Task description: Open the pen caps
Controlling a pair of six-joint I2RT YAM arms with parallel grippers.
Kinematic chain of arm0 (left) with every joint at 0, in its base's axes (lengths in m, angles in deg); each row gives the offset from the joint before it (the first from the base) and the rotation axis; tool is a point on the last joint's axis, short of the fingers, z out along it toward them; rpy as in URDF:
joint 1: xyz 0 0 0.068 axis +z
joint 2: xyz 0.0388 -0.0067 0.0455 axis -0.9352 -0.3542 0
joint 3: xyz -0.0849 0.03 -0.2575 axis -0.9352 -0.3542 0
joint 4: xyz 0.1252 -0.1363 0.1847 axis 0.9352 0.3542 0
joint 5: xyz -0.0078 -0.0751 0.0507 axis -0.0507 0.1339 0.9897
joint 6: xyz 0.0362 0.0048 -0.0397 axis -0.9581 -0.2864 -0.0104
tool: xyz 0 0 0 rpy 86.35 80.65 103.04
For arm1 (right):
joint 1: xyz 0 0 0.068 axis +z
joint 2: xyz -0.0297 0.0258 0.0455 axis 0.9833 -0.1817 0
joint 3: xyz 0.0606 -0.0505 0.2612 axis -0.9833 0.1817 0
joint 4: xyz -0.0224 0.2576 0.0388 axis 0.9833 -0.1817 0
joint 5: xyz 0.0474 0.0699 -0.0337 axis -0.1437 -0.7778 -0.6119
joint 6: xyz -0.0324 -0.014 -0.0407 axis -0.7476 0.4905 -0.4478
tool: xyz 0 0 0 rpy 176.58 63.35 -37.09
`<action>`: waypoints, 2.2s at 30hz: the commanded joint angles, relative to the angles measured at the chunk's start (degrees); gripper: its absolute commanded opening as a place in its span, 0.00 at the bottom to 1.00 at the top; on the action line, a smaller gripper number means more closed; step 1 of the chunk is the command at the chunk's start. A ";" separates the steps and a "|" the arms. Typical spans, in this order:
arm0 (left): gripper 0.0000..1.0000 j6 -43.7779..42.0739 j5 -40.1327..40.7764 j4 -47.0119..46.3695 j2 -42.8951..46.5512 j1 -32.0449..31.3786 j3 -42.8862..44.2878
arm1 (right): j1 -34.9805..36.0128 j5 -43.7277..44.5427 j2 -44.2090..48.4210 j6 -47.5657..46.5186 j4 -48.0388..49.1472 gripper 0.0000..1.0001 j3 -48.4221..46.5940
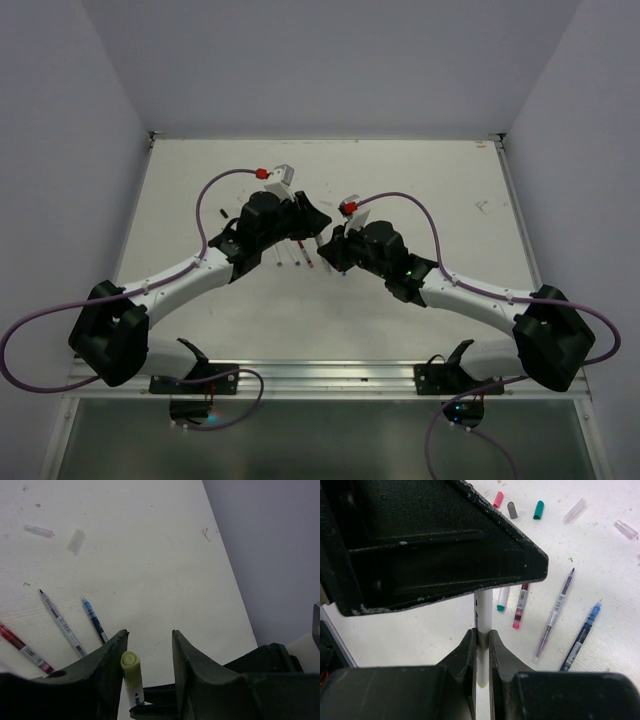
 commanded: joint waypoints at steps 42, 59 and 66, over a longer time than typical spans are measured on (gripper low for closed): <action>0.00 -2.61 1.88 -3.62 2.17 -1.77 -2.21 | 0.30 -1.62 -1.66 1.97 6.90 0.54 -3.17; 0.00 -2.35 6.27 -4.76 4.01 -0.89 3.23 | 0.30 -3.47 -2.02 0.91 5.24 0.00 0.16; 0.00 0.02 10.31 -5.20 4.71 4.81 9.03 | 0.30 -4.96 0.62 0.30 4.80 0.00 5.26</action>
